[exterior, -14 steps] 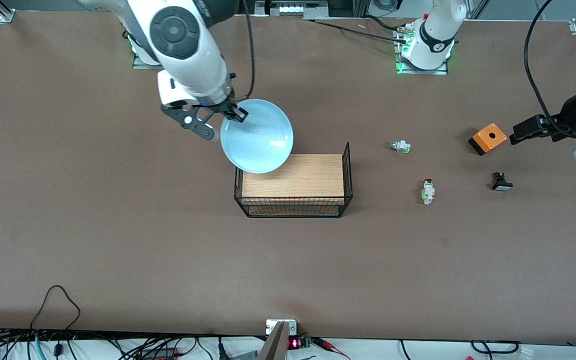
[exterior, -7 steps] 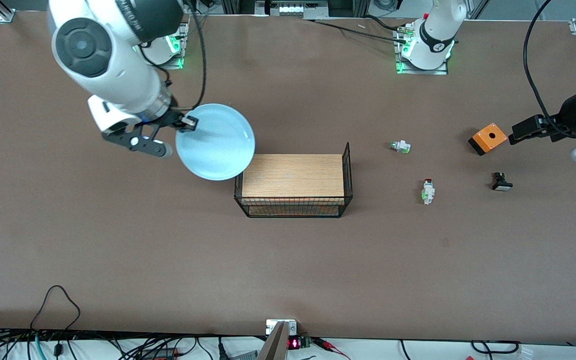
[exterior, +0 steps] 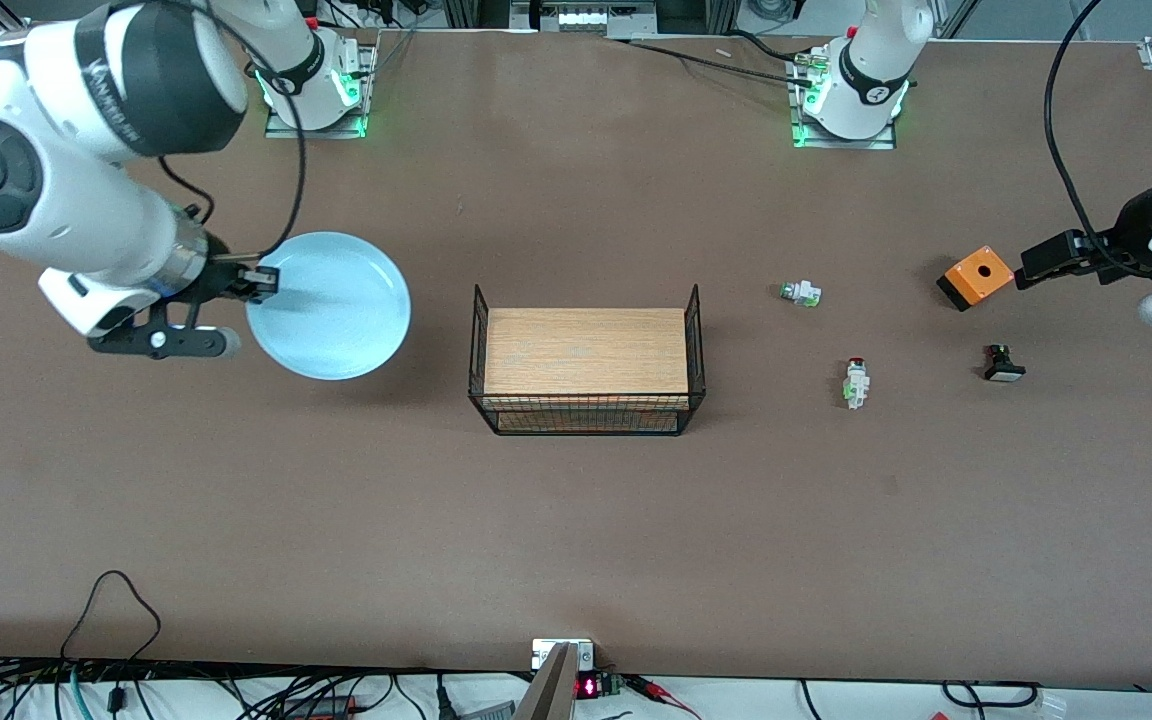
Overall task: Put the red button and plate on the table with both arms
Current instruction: 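Carry the plate beside the basket and lower it toward the table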
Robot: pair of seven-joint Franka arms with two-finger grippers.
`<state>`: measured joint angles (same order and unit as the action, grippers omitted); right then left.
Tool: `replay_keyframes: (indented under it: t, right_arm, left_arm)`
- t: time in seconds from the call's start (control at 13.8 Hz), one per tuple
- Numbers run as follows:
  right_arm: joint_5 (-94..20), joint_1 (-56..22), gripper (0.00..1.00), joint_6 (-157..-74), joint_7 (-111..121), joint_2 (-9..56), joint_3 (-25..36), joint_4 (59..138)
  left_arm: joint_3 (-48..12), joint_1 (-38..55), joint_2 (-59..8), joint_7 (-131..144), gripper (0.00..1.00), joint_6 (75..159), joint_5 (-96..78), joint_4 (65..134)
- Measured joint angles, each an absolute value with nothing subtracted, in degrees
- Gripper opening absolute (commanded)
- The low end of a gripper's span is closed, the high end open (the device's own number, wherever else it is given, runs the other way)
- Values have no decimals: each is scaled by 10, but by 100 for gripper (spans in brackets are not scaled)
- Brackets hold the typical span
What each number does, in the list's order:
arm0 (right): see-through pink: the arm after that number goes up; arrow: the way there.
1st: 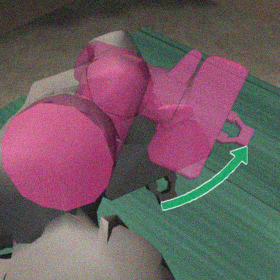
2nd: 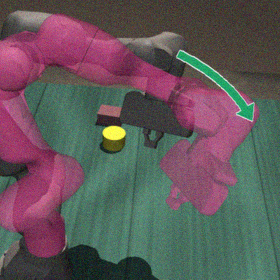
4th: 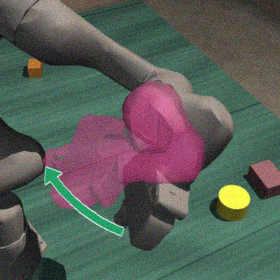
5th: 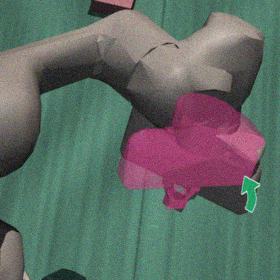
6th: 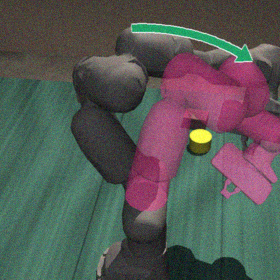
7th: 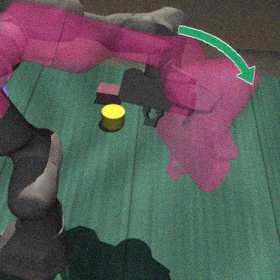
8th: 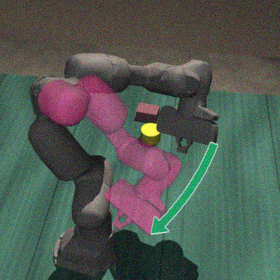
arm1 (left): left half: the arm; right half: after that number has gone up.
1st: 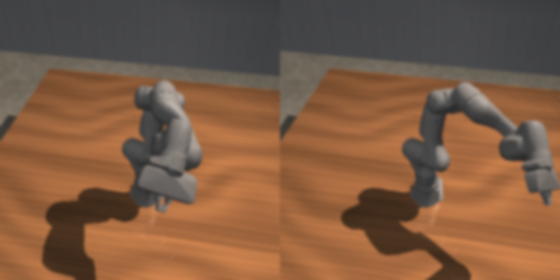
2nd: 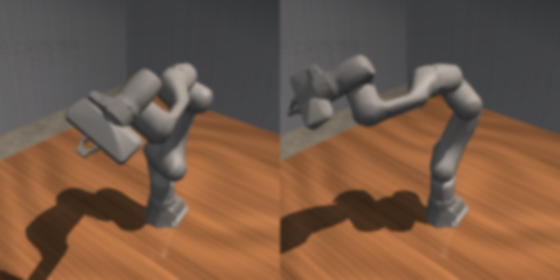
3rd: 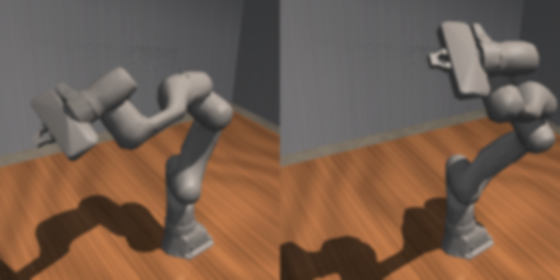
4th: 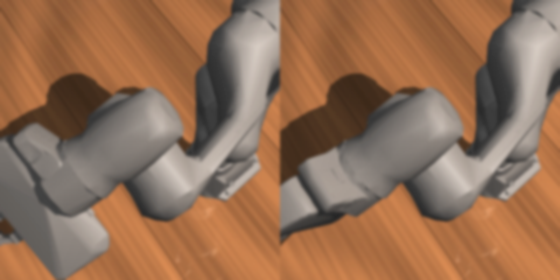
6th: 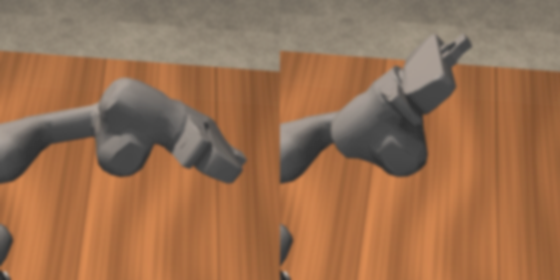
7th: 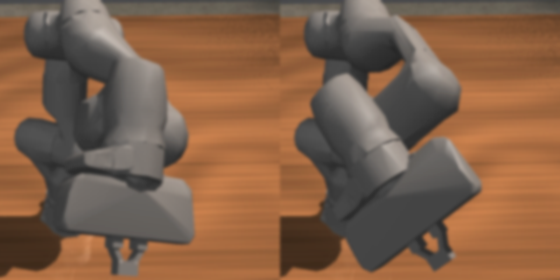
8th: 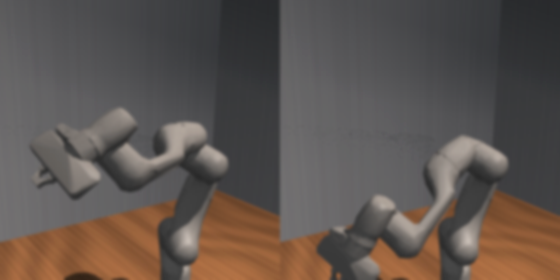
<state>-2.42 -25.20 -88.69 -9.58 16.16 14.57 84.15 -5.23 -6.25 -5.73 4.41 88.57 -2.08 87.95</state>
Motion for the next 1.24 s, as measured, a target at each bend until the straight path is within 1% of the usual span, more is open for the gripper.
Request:
replay_keyframes:
  t: [0.22,0.73,0.94,1.24]
  right_arm:
    - [-17,-230,0,-957,-42,154,146,902]
    - [-12,-189,0,-1180,76,139,146,1082]
    - [-12,-164,0,-1239,125,130,146,1128]
    - [-12,-157,0,-1289,151,124,145,1162]
  left_arm:
    - [-52,-62,-57,44,100,886,-21,879]
    - [-52,-62,-57,44,100,885,-21,879]
    - [-52,-62,-57,44,100,879,-21,879]
    - [-52,-62,-57,44,100,877,-21,879]
